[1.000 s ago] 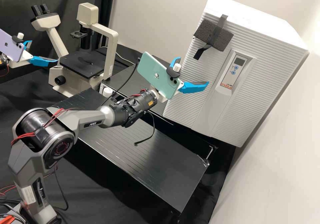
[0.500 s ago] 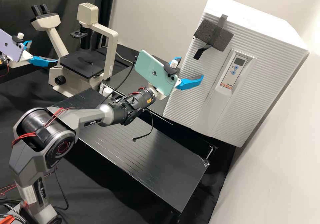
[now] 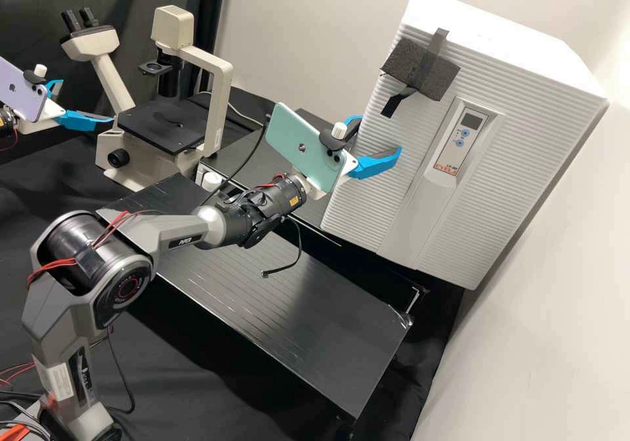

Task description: Open the incubator door.

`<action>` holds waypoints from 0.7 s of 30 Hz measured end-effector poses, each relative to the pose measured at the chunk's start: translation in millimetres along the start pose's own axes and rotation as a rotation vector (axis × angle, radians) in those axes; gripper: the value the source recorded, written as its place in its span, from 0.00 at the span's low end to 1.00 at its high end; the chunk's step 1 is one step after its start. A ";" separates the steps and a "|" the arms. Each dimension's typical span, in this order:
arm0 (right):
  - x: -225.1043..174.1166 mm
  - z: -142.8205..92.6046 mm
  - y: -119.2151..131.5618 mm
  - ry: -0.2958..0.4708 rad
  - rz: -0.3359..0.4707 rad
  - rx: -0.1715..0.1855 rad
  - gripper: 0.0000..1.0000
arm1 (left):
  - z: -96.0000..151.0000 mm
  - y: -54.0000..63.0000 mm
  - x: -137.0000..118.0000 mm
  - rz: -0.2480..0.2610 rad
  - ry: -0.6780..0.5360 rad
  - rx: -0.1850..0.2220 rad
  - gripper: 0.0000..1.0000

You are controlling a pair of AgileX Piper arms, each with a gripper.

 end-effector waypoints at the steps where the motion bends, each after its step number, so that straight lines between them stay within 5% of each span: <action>1: -0.1 -0.5 -0.6 0.001 -0.002 0.001 0.00 | 0.0 0.0 0.0 0.000 0.000 0.000 1.00; 21: -3.1 7.2 -2.9 -0.008 -0.007 -0.026 0.00 | 0.0 0.0 0.0 0.000 0.000 0.000 1.00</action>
